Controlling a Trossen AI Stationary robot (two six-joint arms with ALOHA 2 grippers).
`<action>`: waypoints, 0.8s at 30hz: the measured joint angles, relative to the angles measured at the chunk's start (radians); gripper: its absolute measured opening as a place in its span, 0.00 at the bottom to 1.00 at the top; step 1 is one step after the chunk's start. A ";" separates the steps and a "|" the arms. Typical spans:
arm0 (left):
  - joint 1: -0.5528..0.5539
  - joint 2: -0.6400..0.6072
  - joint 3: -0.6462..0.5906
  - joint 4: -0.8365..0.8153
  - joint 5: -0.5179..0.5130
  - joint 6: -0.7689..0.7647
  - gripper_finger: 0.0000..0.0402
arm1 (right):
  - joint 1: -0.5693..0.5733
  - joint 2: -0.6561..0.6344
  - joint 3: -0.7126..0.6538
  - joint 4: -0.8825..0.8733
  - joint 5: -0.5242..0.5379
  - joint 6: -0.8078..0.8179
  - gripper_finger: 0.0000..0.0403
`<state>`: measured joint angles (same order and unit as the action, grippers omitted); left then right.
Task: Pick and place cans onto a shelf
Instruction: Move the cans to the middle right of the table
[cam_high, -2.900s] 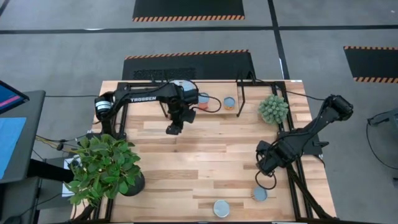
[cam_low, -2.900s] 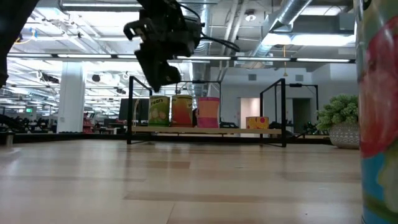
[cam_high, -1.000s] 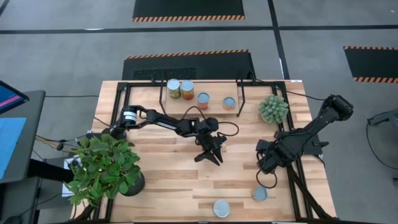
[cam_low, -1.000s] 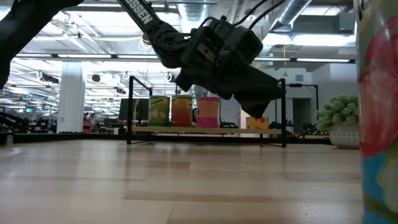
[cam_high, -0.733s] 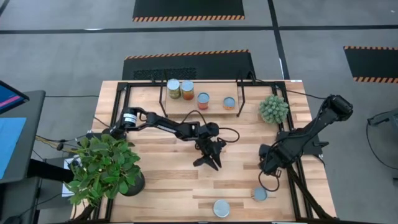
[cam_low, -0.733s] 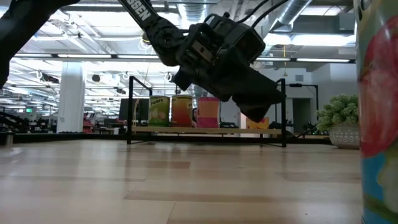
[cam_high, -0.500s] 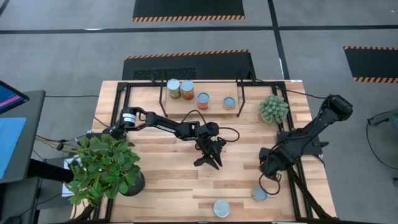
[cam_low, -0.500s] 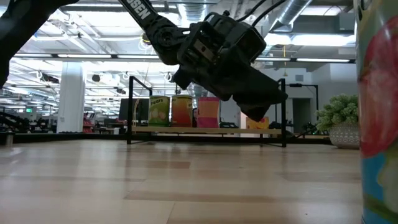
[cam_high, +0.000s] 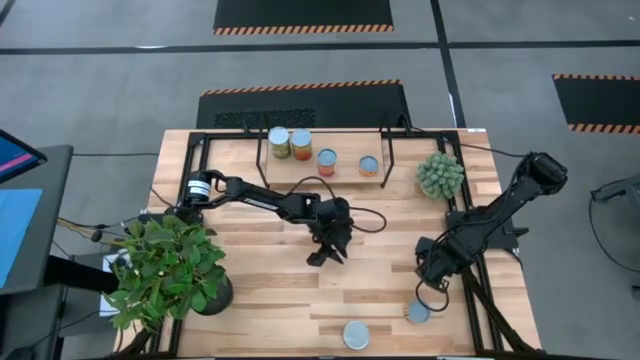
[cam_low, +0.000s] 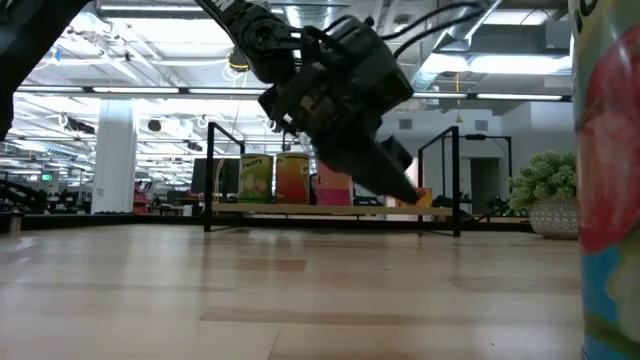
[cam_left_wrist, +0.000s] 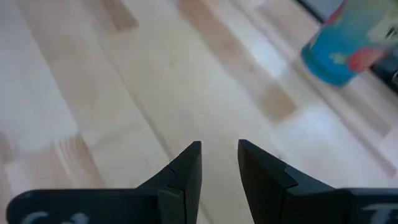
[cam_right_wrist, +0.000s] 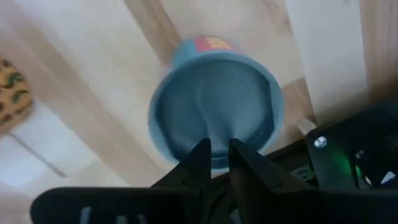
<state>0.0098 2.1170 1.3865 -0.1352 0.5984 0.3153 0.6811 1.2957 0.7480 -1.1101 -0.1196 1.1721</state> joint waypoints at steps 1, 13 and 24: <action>0.000 -0.002 0.000 -0.019 -0.005 0.002 0.23 | 0.000 0.000 -0.007 0.018 -0.001 0.000 0.20; 0.000 -0.055 0.000 -0.213 -0.086 0.007 0.23 | -0.153 -0.003 -0.022 0.085 0.123 -0.081 0.20; 0.000 -0.055 0.000 -0.250 -0.084 0.004 0.23 | -0.374 -0.017 0.114 0.179 0.473 -0.378 0.20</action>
<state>0.0101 2.0617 1.3861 -0.3847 0.5148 0.3189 0.3070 1.2786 0.8621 -0.9313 0.3536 0.7945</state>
